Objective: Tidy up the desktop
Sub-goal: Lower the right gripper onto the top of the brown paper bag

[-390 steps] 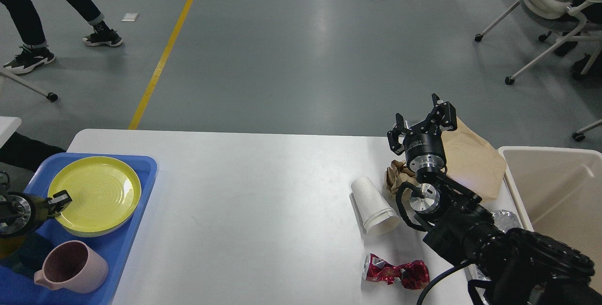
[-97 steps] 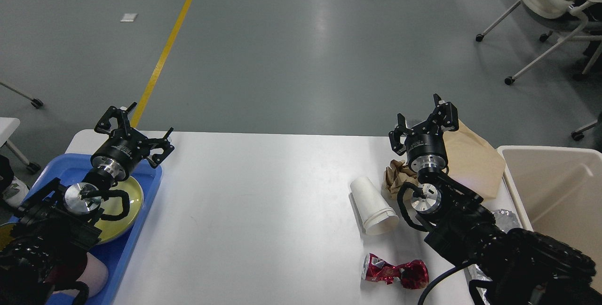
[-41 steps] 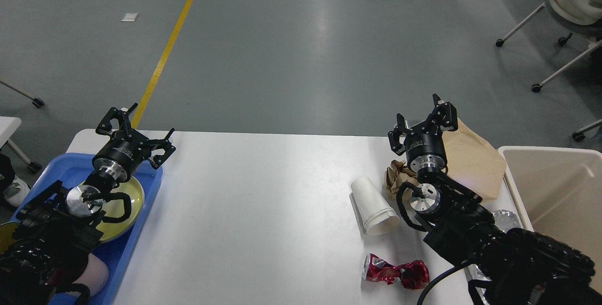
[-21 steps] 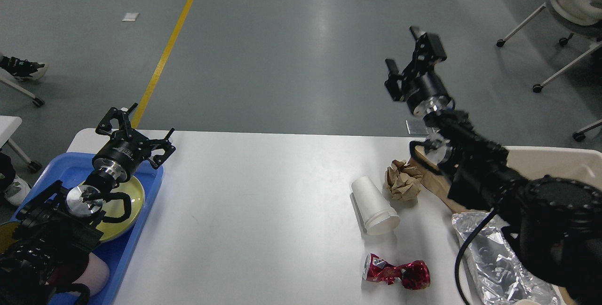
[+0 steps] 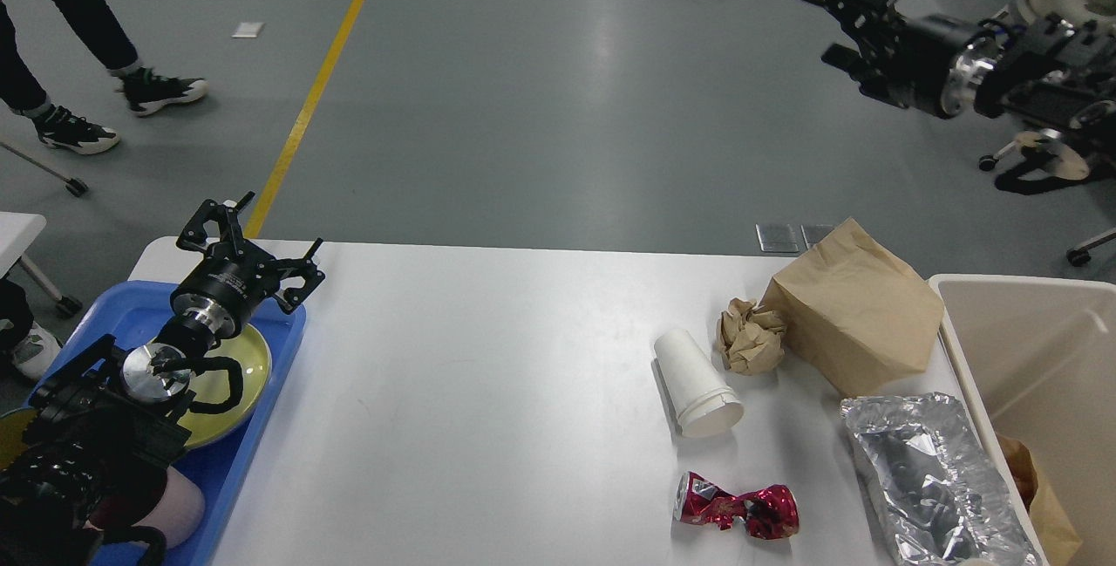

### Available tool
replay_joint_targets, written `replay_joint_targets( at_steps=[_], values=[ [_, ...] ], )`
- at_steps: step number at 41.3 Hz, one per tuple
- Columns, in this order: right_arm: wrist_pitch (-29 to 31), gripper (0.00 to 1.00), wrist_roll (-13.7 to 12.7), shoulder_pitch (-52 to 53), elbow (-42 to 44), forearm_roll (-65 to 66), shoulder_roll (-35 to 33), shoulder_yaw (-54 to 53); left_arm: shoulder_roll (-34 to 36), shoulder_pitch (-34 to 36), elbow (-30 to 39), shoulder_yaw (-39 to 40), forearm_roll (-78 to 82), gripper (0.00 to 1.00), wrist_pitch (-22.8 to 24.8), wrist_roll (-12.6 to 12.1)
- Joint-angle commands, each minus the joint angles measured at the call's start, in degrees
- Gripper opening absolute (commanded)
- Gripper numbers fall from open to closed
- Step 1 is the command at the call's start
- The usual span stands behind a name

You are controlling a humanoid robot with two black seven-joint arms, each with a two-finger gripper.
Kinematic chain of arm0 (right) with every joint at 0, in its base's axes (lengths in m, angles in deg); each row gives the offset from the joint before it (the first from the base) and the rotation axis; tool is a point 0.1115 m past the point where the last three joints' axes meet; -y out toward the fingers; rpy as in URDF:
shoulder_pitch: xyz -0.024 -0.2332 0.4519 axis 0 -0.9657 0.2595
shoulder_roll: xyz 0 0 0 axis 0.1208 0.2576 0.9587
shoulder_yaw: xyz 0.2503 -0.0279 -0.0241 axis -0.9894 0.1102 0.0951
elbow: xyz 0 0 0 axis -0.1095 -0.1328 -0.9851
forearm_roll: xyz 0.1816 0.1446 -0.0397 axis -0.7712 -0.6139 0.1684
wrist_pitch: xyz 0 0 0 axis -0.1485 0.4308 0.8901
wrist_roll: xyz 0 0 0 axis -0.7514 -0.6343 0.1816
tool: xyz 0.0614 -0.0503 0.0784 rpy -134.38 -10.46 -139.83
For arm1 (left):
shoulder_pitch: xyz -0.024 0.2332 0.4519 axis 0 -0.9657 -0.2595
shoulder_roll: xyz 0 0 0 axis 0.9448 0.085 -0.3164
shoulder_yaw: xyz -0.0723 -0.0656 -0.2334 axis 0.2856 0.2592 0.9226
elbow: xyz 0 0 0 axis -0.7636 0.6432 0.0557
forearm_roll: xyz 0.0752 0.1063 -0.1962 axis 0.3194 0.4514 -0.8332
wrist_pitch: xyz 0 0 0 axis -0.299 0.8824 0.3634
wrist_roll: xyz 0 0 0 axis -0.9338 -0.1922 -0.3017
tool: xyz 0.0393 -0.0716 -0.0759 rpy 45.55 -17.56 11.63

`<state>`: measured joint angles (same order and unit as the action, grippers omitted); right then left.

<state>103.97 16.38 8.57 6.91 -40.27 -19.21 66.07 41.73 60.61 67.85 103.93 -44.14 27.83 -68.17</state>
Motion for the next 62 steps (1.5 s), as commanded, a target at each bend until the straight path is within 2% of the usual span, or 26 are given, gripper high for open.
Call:
replay_joint_targets(
  at_steps=[1, 4, 5, 8, 12, 15, 22, 26, 29, 33, 37, 39, 44, 62],
  values=[
    [0.93, 1.00, 0.06, 5.12, -8.92, 0.01, -2.55, 5.16, -0.01, -0.01, 0.01, 0.00, -0.04, 1.00, -0.01, 0.00],
    [4.78, 1.00, 0.06, 9.16, -11.38, 0.10, -2.99, 7.53, -0.01, -0.01, 0.01, 0.00, -0.04, 1.00, -0.01, 0.00],
    [8.80, 1.00, 0.06, 11.87, -12.87, 0.10, -3.25, 10.15, -0.01, -0.01, 0.01, 0.00, 0.05, 1.00, -0.01, 0.00],
    [15.93, 1.00, -0.02, 15.23, -16.91, 0.10, -1.86, 14.90, -0.01, -0.01, 0.01, 0.00, -0.04, 1.00, -0.01, 0.00],
    [24.11, 1.00, -0.02, 21.12, -22.45, 0.10, 2.88, 21.94, -0.01, -0.01, 0.01, 0.00, -0.04, 1.00, -0.01, 0.00],
    [27.99, 1.00, -0.02, 24.99, -26.23, 0.10, 7.28, 25.63, -0.01, -0.01, 0.01, 0.00, 0.05, 1.00, -0.01, 0.00],
    [38.79, 1.00, -0.02, 32.81, -31.95, 0.18, 13.79, 26.70, -0.01, -0.01, 0.01, 0.00, 0.05, 1.00, -0.01, 0.00],
    [39.23, 1.00, -0.20, 34.66, -34.85, 0.97, 16.77, 26.26, -0.01, -0.01, 0.01, 0.00, 0.05, 1.00, -0.01, 0.00],
    [39.08, 1.00, -2.04, 37.03, -39.77, 5.18, 21.17, 26.26, -0.01, -0.01, 0.01, 0.00, -0.04, 1.00, -0.01, 0.00],
    [37.32, 1.00, -7.83, 39.84, -45.22, 10.02, 24.51, 25.82, -0.01, -0.01, 0.01, 0.00, 0.05, 1.00, -0.01, 0.00],
    [37.14, 1.00, -15.74, 41.26, -47.16, 10.64, 26.18, 25.11, -0.01, -0.01, 0.01, 0.00, 0.05, 1.00, -0.01, 0.00],
    [36.88, 1.00, -18.03, 41.61, -47.16, 10.38, 27.67, 25.55, -0.01, -0.01, 0.01, 0.00, -0.04, 1.00, 0.08, 0.00],
    [37.31, 1.00, -18.22, 43.01, -47.25, 9.07, 29.26, 27.31, -0.01, -0.01, 0.10, 0.00, 0.05, 1.00, 0.08, 0.00],
    [36.00, 1.00, -17.95, 43.72, -47.08, 3.00, 28.47, 30.92, -0.01, -0.01, 0.10, 0.00, -0.04, 1.00, 0.08, 0.00]
  ],
)
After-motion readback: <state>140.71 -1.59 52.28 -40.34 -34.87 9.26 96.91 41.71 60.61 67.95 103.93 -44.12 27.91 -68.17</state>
